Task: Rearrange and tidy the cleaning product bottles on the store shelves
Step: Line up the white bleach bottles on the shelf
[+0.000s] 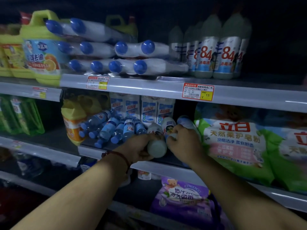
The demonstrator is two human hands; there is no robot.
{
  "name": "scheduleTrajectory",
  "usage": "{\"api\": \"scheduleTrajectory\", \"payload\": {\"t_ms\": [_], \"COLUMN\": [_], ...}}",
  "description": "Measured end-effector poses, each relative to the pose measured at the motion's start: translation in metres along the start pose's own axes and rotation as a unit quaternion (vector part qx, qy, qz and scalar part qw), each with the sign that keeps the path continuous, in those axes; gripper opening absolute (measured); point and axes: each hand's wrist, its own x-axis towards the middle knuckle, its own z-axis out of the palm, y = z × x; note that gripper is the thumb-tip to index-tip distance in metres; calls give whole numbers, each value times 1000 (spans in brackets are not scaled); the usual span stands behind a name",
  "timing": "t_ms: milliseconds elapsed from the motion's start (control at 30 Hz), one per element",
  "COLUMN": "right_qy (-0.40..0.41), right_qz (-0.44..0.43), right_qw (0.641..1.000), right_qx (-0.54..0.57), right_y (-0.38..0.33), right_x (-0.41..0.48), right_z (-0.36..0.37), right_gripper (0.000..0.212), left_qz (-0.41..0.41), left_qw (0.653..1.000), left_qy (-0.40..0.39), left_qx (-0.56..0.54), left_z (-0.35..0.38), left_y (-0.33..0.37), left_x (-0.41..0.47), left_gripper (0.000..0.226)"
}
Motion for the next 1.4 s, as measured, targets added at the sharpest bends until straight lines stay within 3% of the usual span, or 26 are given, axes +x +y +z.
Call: {"api": "scheduleTrajectory", "payload": {"t_ms": [133,267,400,533,667,1033,1267,1400], "right_qy": [-25,-77,-122,-167,-112,-184,-232,-259], "right_qz": [44,149,199,262,272,267,245,222], "right_qw": [997,973,944,895,888,845,843,845], "right_qx": [63,159,231,320,353,425,419,411], "right_y": [-11,-29,-37,-33,-26,-21,-30,-35], "right_x": [5,9,5,4,10,-5,-31,-54], "right_z": [6,14,14,18,14,-19,-59,-79], "right_gripper": [27,63,45,34,34,25,22,18], "left_qz": [80,149,201,172,131,142,125,126], "left_qw": [996,989,979,984,990,987,989,987], "left_qy": [27,10,-3,-22,-55,-63,-76,-80], "left_qx": [-24,1,45,33,-13,-35,21,60], "left_z": [-8,-15,-21,-27,-27,-18,-12,-8], "left_y": [5,7,1,-2,-4,-5,-5,-14], "left_x": [-13,-24,-28,-29,-34,-51,-89,-121], "left_gripper": [53,33,33,36,33,36,49,43]}}
